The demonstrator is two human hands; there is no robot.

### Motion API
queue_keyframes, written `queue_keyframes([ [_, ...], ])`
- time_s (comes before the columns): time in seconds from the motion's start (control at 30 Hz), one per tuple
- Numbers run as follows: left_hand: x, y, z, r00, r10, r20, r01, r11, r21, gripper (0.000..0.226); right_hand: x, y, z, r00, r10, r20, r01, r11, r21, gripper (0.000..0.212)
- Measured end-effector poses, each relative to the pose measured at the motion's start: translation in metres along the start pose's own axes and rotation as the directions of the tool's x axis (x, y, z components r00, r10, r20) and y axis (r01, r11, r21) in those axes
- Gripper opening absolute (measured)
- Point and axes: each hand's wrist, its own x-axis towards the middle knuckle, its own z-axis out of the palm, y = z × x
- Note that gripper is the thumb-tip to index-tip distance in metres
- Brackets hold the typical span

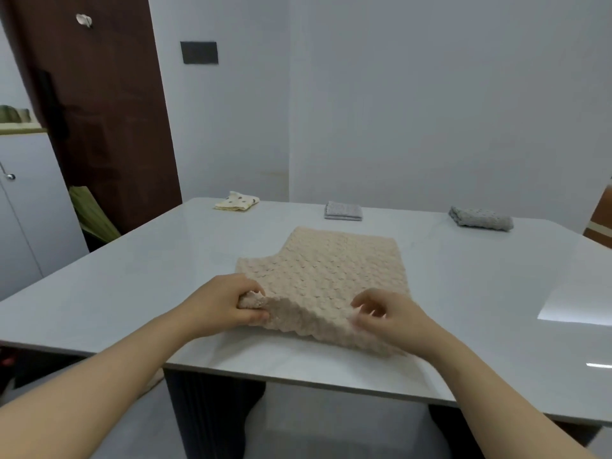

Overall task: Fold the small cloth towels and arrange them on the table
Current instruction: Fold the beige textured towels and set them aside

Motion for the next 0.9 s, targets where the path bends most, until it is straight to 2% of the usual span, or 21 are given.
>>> queue_keyframes([
  [0.1, -0.015, 0.004, -0.005, 1.000, -0.015, 0.027, 0.014, 0.999, 0.036, 0.035, -0.008, -0.002, 0.011, 0.984, 0.005, 0.180, 0.019, 0.991, -0.131, 0.050],
  [0.2, -0.029, 0.006, -0.007, 0.996, -0.051, 0.077, 0.047, 0.997, 0.060, 0.039, -0.014, -0.007, 0.020, 0.972, -0.005, 0.233, 0.100, 0.913, -0.396, 0.060],
  [0.27, -0.038, 0.004, -0.005, 0.993, -0.066, 0.096, 0.062, 0.997, 0.042, 0.036, -0.020, -0.010, 0.024, 0.978, -0.010, 0.210, 0.102, 0.897, -0.431, 0.063],
  [0.4, -0.053, -0.004, 0.003, 0.977, -0.131, 0.171, 0.137, 0.990, -0.027, 0.026, -0.029, -0.009, 0.028, 0.985, -0.035, 0.169, 0.099, 0.916, -0.388, 0.056],
  [0.53, -0.054, -0.016, 0.000, 0.950, -0.246, 0.193, 0.290, 0.923, -0.251, 0.024, -0.021, 0.003, 0.027, 0.992, -0.079, 0.101, 0.107, 0.941, -0.321, 0.036],
  [0.63, -0.046, -0.021, -0.004, 0.936, -0.291, 0.200, 0.348, 0.859, -0.375, 0.010, -0.013, 0.005, 0.025, 0.995, -0.099, -0.012, 0.092, 0.956, -0.279, 0.027],
  [0.77, -0.028, -0.024, 0.002, 0.924, -0.363, 0.119, 0.359, 0.720, -0.593, 0.007, -0.001, 0.008, 0.023, 0.988, -0.091, -0.121, 0.059, 0.968, -0.246, 0.015],
  [0.9, -0.003, -0.030, 0.009, 0.881, -0.471, -0.053, 0.305, 0.650, -0.696, 0.008, 0.023, 0.008, 0.017, 0.965, -0.055, -0.255, 0.044, 0.998, -0.048, 0.007],
])
